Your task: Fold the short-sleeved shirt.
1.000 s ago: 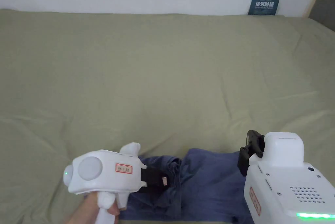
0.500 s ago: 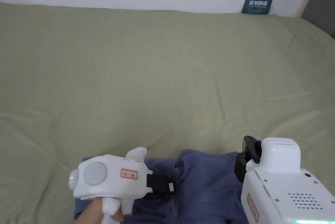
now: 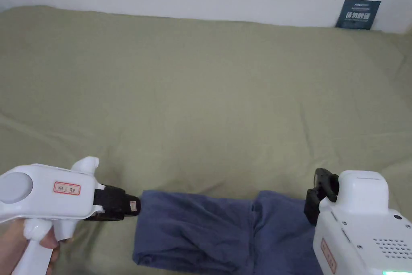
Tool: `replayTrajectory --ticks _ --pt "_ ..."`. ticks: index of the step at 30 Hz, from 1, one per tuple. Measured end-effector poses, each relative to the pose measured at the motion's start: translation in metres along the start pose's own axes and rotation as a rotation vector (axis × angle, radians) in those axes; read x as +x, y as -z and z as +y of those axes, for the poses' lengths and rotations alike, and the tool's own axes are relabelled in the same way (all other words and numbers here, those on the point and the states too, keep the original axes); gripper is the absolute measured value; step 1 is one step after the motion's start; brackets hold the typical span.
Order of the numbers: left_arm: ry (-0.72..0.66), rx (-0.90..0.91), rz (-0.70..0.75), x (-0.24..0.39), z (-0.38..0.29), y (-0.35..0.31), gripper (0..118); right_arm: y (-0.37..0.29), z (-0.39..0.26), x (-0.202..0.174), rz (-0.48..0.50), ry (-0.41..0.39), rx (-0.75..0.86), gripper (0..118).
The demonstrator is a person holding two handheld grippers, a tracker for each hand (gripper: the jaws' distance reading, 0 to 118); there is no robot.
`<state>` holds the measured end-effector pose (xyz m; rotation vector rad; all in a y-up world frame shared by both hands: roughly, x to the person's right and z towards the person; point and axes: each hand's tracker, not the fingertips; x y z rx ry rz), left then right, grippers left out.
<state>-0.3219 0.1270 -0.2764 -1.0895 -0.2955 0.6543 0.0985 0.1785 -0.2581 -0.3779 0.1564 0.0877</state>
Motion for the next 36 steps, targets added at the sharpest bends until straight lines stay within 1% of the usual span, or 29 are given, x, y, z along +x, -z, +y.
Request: replayTrajectory --ticks 1,3,4,5,6,8,9,10,11,12,13,14,15,16,19,21,24,26,29,31,33,36 --pt "-0.008 -0.016 -0.033 -0.005 -0.001 0.003 36 0.000 0.000 -0.001 0.002 0.002 -0.001 1" --pt "-0.064 -0.031 -0.134 -0.013 -0.002 0.010 110 0.000 -0.001 -0.004 0.001 -0.005 -0.002 1" --pt "-0.084 -0.038 -0.168 -0.015 -0.002 0.018 118 0.000 0.000 -0.004 0.002 -0.007 0.001 1" --pt "-0.109 -0.050 -0.183 -0.015 -0.002 0.025 113 0.000 0.000 -0.004 0.004 -0.007 0.006 1" --pt "-0.132 -0.018 -0.189 -0.021 0.002 0.027 109 0.000 0.000 -0.005 0.006 -0.010 0.010 1" --pt "-0.171 -0.054 -0.210 -0.026 0.005 0.042 97 0.001 0.002 -0.006 0.002 -0.019 0.014 1" --pt "-0.182 -0.066 -0.227 -0.026 0.004 0.049 89 0.001 0.003 -0.005 0.002 -0.020 0.013 1" --pt "-0.176 -0.089 -0.264 -0.026 0.003 0.057 75 0.001 0.004 -0.005 0.002 -0.022 0.013 1" --pt "-0.173 -0.099 -0.261 -0.025 0.002 0.065 52 0.002 0.004 -0.004 -0.002 -0.027 0.017 1" --pt "-0.173 -0.094 -0.250 -0.022 0.000 0.068 52 0.002 0.005 -0.004 -0.005 -0.029 0.019 1" --pt "-0.177 -0.106 -0.217 -0.020 -0.001 0.072 41 0.002 0.007 -0.002 -0.005 -0.028 0.021 1" --pt "-0.160 -0.109 -0.141 -0.015 -0.004 0.078 15 0.002 0.009 0.000 -0.004 -0.028 0.022 1" --pt "-0.139 -0.084 -0.108 -0.012 -0.006 0.080 11 0.002 0.010 0.001 -0.005 -0.030 0.024 1" --pt "-0.123 -0.081 -0.143 -0.007 -0.005 0.074 11 0.002 0.012 0.002 -0.008 -0.034 0.029 1" --pt "-0.138 -0.009 -0.132 0.001 0.000 0.054 11 0.002 0.020 0.008 -0.010 -0.034 0.044 1" --pt "-0.137 0.051 -0.122 -0.008 0.010 0.034 11 0.002 0.025 0.011 -0.008 -0.037 0.056 1" --pt "-0.116 0.135 -0.055 -0.010 0.011 -0.014 11 0.004 0.033 0.014 -0.003 -0.044 0.074 1" --pt "-0.154 0.194 -0.006 -0.021 0.006 -0.052 11 0.006 0.038 0.016 0.008 -0.044 0.084 1" --pt "-0.138 0.244 0.147 -0.026 -0.001 -0.100 11 0.010 0.045 0.016 0.014 -0.055 0.111 1" --pt "-0.131 0.254 0.212 -0.022 -0.004 -0.117 11 0.012 0.049 0.015 0.014 -0.067 0.138 1" --pt "-0.113 0.247 0.224 -0.009 -0.005 -0.125 11 0.012 0.052 0.014 0.017 -0.064 0.188 1" --pt "-0.049 0.228 0.234 0.024 -0.007 -0.117 11 0.010 0.056 0.011 0.001 -0.070 0.226 1"
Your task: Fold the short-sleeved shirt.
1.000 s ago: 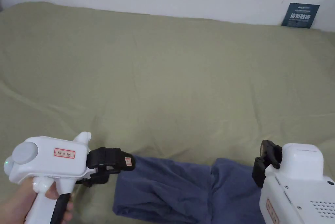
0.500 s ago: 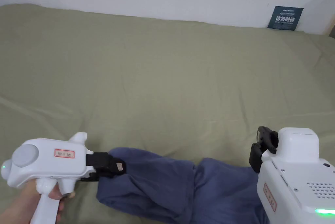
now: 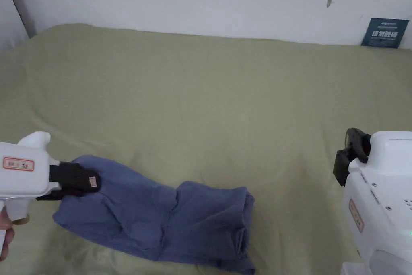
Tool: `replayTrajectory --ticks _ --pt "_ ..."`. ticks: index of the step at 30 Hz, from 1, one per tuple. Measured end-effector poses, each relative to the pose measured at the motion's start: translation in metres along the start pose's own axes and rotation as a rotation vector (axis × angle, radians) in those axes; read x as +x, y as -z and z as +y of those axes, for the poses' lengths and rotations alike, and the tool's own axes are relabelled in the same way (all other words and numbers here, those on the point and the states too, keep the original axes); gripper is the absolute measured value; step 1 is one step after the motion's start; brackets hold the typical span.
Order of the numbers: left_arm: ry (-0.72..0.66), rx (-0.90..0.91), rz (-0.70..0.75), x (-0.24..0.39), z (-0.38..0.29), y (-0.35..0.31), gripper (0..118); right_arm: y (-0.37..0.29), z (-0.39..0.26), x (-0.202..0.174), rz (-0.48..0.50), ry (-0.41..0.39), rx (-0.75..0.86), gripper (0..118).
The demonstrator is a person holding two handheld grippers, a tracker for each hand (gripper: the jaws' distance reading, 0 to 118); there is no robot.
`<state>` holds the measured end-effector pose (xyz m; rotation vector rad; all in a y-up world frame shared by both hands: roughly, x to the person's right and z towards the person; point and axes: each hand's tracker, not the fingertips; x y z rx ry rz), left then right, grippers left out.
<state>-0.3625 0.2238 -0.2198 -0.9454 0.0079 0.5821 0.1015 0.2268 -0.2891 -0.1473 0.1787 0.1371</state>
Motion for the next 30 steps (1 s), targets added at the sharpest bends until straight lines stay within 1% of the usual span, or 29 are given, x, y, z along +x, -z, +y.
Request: replayTrajectory --ticks 3,5,6,8,11,13,15,16,17,18,19,20,22,23,24,25,26,28,30 --pt "0.051 -0.015 -0.026 0.044 -0.007 0.011 11 -0.004 0.001 -0.001 0.010 0.015 -0.001 1" --pt "0.113 -0.029 -0.051 0.075 -0.008 0.027 11 -0.007 -0.002 -0.002 0.014 0.010 -0.007 1" --pt "0.118 -0.032 -0.039 0.089 -0.010 0.035 11 -0.009 -0.004 -0.002 0.015 0.009 -0.012 1" --pt "0.183 -0.052 -0.040 0.119 -0.014 0.057 11 -0.012 -0.007 -0.002 0.019 0.010 -0.026 1" --pt "0.213 -0.088 -0.030 0.152 -0.027 0.095 11 -0.015 -0.014 0.000 0.018 0.012 -0.043 1" --pt "0.258 -0.112 0.008 0.164 -0.031 0.126 11 -0.015 -0.017 0.003 0.016 0.013 -0.057 1" --pt "0.278 -0.130 0.004 0.176 -0.041 0.150 12 -0.016 -0.021 0.006 0.011 0.014 -0.070 1" --pt "0.288 -0.136 0.002 0.183 -0.045 0.162 29 -0.015 -0.022 0.007 0.008 0.014 -0.079 1" --pt "0.295 -0.143 -0.013 0.184 -0.050 0.172 65 -0.016 -0.024 0.009 0.006 0.013 -0.087 1" --pt "0.296 -0.174 -0.032 0.186 -0.054 0.180 104 -0.016 -0.026 0.011 0.002 0.011 -0.091 1" --pt "0.282 -0.193 -0.037 0.186 -0.057 0.185 118 -0.015 -0.028 0.013 -0.003 0.011 -0.097 1" --pt "0.268 -0.151 -0.085 0.186 -0.055 0.179 112 -0.016 -0.029 0.016 -0.008 0.011 -0.104 1" --pt "0.270 -0.154 -0.079 0.180 -0.049 0.169 96 -0.016 -0.031 0.020 -0.017 0.014 -0.109 1" --pt "0.254 -0.128 -0.084 0.175 -0.046 0.161 87 -0.016 -0.032 0.023 -0.023 0.016 -0.115 1" --pt "0.233 -0.100 -0.124 0.167 -0.043 0.152 71 -0.015 -0.032 0.025 -0.026 0.022 -0.120 1" --pt "0.209 -0.089 -0.181 0.158 -0.038 0.144 32 -0.015 -0.033 0.026 -0.029 0.032 -0.123 1" --pt "0.181 -0.084 -0.233 0.148 -0.033 0.138 2 -0.015 -0.033 0.028 -0.030 0.043 -0.124 1" --pt "0.133 -0.082 -0.268 0.136 -0.033 0.131 1 -0.015 -0.035 0.028 -0.033 0.051 -0.130 1" --pt "0.129 -0.111 -0.328 0.124 -0.033 0.135 1 -0.014 -0.037 0.028 -0.035 0.058 -0.140 1"
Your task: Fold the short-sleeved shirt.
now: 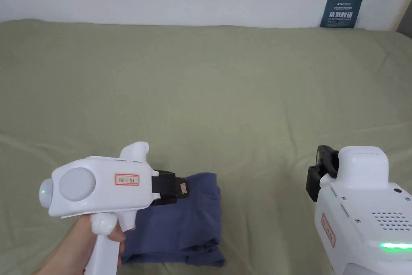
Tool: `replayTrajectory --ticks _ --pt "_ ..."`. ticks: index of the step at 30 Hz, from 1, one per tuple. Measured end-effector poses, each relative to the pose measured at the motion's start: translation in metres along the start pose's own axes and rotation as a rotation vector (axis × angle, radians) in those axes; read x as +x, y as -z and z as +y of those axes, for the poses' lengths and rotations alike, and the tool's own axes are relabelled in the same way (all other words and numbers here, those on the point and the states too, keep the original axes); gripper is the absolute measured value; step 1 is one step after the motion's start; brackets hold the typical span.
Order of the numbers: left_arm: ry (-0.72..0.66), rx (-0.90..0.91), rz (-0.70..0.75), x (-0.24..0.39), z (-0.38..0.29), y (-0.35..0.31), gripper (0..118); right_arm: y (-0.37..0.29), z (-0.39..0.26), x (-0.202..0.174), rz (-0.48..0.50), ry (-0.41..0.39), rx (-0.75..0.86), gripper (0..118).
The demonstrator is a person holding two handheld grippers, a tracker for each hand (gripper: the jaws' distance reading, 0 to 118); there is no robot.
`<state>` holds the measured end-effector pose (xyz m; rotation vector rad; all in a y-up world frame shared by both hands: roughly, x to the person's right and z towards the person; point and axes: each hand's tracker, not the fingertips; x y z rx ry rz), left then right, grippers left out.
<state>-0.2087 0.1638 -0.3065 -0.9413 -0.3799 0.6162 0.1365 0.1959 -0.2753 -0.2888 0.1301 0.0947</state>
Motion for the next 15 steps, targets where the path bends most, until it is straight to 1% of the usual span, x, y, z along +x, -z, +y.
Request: replayTrajectory --ticks 3,5,6,8,10,12,13,15 --pt "-0.049 -0.088 -0.074 -0.009 -0.013 0.019 1 0.001 -0.005 -0.001 0.015 0.022 -0.029 1" --pt "-0.096 -0.171 -0.170 -0.018 -0.025 0.041 1 0.002 -0.010 -0.003 0.013 0.015 -0.042 1" --pt "-0.111 -0.193 -0.192 -0.022 -0.030 0.053 1 0.003 -0.012 -0.003 0.015 0.015 -0.049 1" --pt "-0.127 -0.196 -0.196 -0.035 -0.039 0.073 1 0.004 -0.016 -0.003 0.022 0.019 -0.077 1" --pt "-0.153 -0.225 -0.133 -0.046 -0.044 0.089 1 0.004 -0.020 -0.002 0.027 0.021 -0.094 1" --pt "-0.126 -0.206 -0.141 -0.055 -0.046 0.089 0 0.005 -0.024 0.001 0.046 0.027 -0.116 1" --pt "-0.141 -0.202 -0.154 -0.054 -0.044 0.086 0 0.006 -0.026 0.001 0.057 0.030 -0.131 1" --pt "-0.112 -0.201 -0.126 -0.044 -0.042 0.081 0 0.008 -0.028 -0.001 0.087 0.044 -0.151 1"
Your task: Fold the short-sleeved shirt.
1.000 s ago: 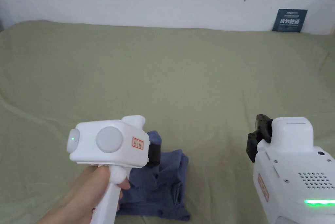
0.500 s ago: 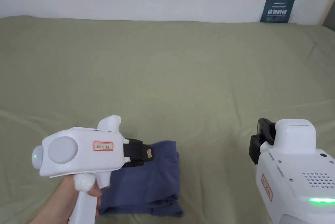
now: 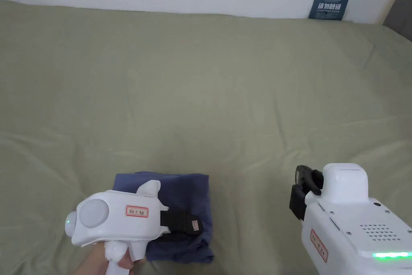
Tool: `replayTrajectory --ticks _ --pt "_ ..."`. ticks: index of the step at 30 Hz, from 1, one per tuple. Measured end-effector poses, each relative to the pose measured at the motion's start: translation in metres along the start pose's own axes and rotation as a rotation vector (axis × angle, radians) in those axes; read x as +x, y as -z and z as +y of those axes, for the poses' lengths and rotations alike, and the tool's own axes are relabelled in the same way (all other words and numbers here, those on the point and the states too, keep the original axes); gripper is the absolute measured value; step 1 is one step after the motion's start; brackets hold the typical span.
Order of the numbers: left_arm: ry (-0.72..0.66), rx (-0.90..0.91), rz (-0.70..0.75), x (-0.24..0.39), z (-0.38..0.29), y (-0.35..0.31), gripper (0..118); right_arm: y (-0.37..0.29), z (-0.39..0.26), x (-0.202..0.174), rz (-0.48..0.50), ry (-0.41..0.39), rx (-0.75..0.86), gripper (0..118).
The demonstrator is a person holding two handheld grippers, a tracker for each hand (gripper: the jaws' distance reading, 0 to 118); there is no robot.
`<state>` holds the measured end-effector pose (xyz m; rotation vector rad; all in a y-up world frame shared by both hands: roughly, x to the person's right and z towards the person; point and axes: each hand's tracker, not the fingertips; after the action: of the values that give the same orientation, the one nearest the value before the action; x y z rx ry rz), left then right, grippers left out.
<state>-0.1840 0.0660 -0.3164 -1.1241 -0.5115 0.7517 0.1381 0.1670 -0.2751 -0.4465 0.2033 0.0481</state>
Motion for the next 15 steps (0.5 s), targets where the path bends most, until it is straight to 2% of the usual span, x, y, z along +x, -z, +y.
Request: replayTrajectory --ticks 3,6,8,10,11,13,15 --pt "0.056 0.023 0.024 0.014 0.001 -0.020 0 0.006 0.001 -0.008 0.105 0.034 -0.045 1" --pt "0.058 0.074 0.006 0.019 0.002 -0.059 0 0.020 0.004 -0.018 0.312 0.117 -0.128 1" --pt "0.094 0.126 0.044 0.019 0.002 -0.089 0 0.045 0.002 -0.026 0.559 0.246 -0.274 1" --pt "0.092 0.146 0.086 0.013 0.003 -0.112 0 0.072 -0.006 -0.038 0.721 0.337 -0.390 1" --pt "0.088 0.172 0.109 0.008 0.003 -0.124 0 0.085 -0.011 -0.046 0.779 0.357 -0.425 1" --pt "0.089 0.182 0.144 -0.003 0.005 -0.141 0 0.109 -0.022 -0.060 0.831 0.388 -0.486 1" --pt "0.074 0.196 0.174 -0.014 0.006 -0.150 0 0.135 -0.037 -0.067 0.901 0.476 -0.561 1"
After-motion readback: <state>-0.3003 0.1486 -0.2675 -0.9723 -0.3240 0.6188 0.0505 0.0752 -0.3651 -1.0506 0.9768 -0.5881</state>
